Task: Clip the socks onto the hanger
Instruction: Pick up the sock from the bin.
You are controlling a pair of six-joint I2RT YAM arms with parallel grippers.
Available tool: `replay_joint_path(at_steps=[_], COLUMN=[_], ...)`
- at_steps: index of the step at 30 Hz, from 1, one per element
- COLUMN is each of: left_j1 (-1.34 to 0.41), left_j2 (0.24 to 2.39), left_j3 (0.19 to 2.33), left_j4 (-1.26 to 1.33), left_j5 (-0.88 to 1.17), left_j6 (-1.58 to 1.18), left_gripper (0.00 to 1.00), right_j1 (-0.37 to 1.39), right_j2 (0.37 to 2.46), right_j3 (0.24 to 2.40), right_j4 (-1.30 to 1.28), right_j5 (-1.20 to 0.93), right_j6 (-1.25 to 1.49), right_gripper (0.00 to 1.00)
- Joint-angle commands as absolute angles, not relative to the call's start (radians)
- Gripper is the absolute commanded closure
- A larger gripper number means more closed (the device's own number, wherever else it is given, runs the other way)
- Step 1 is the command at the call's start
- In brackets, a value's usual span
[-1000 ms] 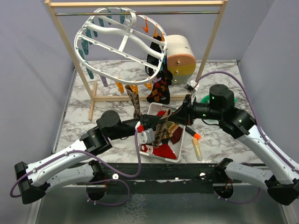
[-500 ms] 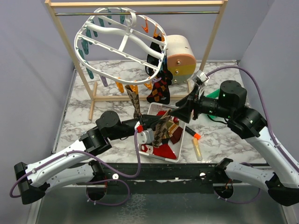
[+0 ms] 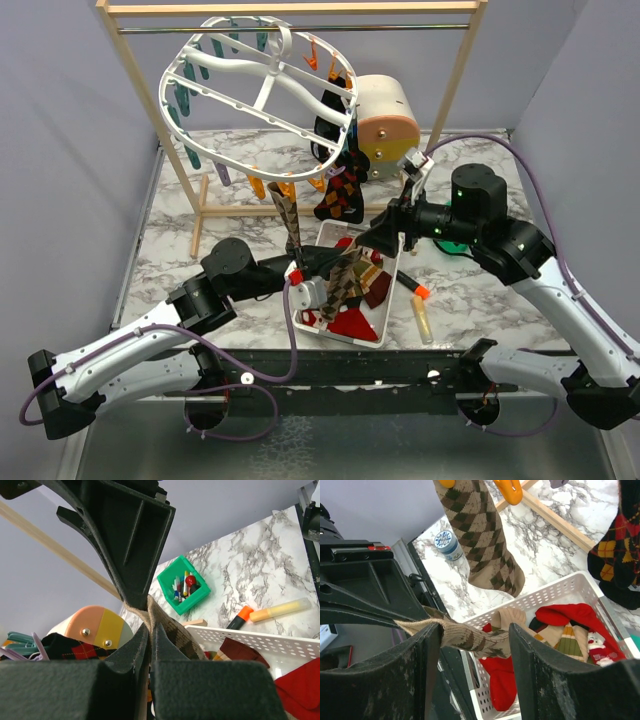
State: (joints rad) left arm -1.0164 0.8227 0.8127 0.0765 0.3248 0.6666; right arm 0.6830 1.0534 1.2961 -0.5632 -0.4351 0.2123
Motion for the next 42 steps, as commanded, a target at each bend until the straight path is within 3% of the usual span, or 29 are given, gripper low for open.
replay_joint_path(at_steps=[1,10,15,26,29,33,38,39,40,42], left_j1=[-1.019,-1.019,-1.019,-1.019,-1.019,-1.019,-1.019,-1.019,-1.019,-1.019], left_j2=[0.821,0.854,0.873,0.884,0.885,0.879,0.844,0.833,0.82,0.792], left_j3=[0.822,0.847,0.85,0.847,0.848,0.84,0.818,0.813,0.808,0.794], left_j4=[0.075,0.076,0.091,0.13,0.133,0.142,0.151,0.153,0.154,0.16], left_j5=[0.342,0.349,0.339,0.326,0.321,0.3,0.233,0.219,0.204,0.177], left_j6=[0.673,0.694,0.7,0.682,0.671,0.64,0.58,0.567,0.552,0.513], left_gripper=[0.98,0.98,0.98,0.98,0.93,0.73,0.34,0.24,0.05,0.01], right_j1=[0.682,0.681,0.681,0.681,0.681,0.682,0.681,0.681,0.682,0.681], right_j2=[1.081,1.124,1.146,1.161,1.139,1.082,1.018,1.007,0.995,0.975], right_j3=[1.339,1.368,1.375,1.348,1.326,1.267,1.213,1.201,1.189,1.171], right_j4=[-0.614,-0.679,-0.722,-0.689,-0.641,-0.513,-0.388,-0.364,-0.343,-0.303], right_j5=[-0.509,-0.517,-0.511,-0.539,-0.555,-0.557,-0.475,-0.455,-0.43,-0.378], right_j6=[0.213,0.203,0.192,0.224,0.249,0.314,0.397,0.413,0.431,0.464], right_gripper=[0.39,0.4,0.46,0.89,0.99,0.99,0.99,0.99,0.99,0.99])
